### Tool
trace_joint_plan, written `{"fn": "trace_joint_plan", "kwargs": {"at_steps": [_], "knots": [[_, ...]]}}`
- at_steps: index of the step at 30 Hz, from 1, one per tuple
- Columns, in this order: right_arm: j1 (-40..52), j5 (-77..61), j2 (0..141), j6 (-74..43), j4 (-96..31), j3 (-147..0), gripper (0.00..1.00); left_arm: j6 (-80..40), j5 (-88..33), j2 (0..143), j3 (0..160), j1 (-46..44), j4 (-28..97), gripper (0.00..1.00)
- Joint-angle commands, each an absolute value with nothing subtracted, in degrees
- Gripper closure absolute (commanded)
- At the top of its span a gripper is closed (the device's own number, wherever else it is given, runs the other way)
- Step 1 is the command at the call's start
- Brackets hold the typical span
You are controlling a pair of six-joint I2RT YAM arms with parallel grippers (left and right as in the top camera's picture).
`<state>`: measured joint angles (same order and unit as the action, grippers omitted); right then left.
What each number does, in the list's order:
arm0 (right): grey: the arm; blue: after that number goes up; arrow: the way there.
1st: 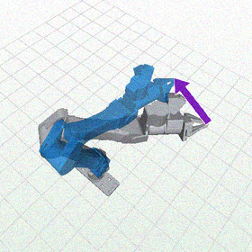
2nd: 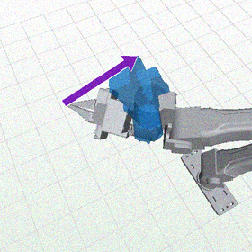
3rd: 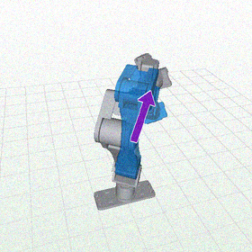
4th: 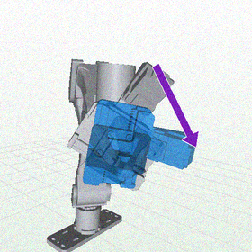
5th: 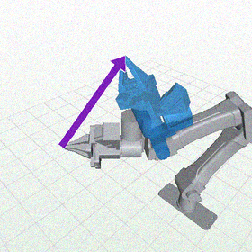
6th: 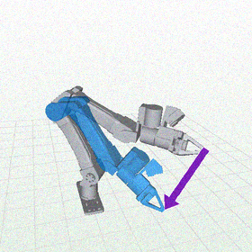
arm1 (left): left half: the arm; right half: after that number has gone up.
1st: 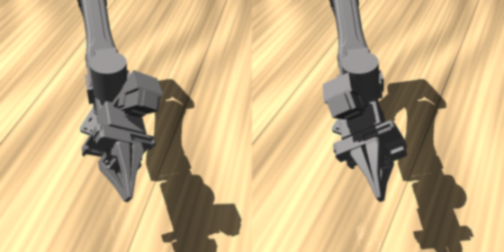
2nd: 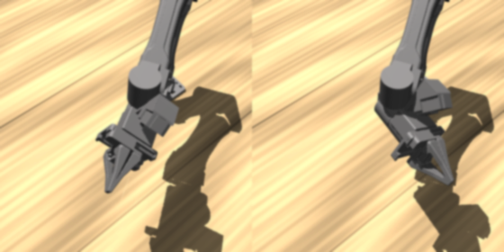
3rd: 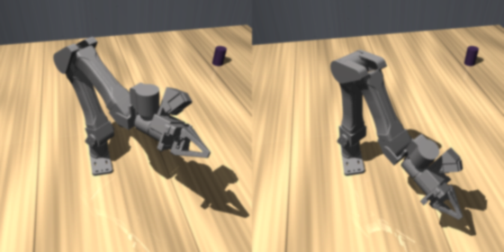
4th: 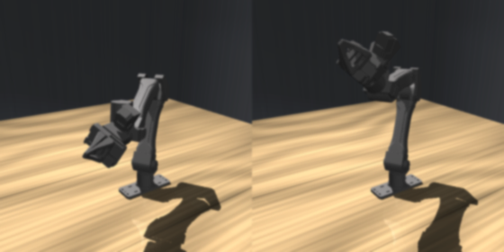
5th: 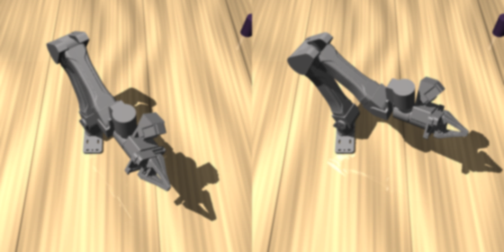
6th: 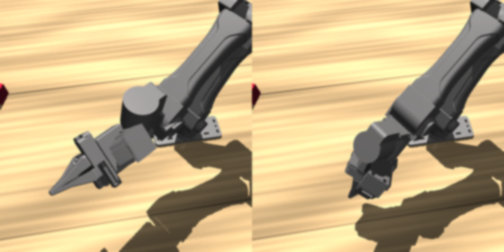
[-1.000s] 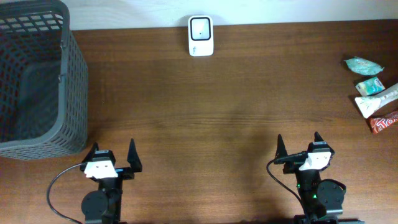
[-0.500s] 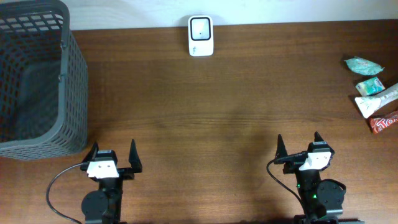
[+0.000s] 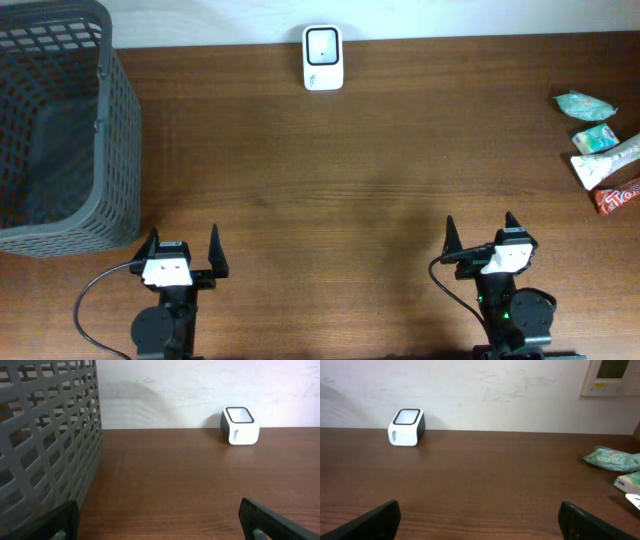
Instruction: Scan the item barcode
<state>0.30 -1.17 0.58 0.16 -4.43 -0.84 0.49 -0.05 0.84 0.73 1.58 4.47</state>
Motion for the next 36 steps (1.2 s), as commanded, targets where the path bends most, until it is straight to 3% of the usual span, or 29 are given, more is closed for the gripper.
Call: {"fn": "trace_joint_plan", "kwargs": {"at_steps": [1,36], "knots": [[-0.1,-0.9,0.2,0.0,-4.5,-0.3,0.01,1.8,-1.2,0.3,0.5,1.4,4.7,0.01],[-0.1,-0.2,0.2,0.0,-4.5,-0.3,0.01,1.8,-1.1,0.3,0.5,1.4,4.7,0.01]]}}
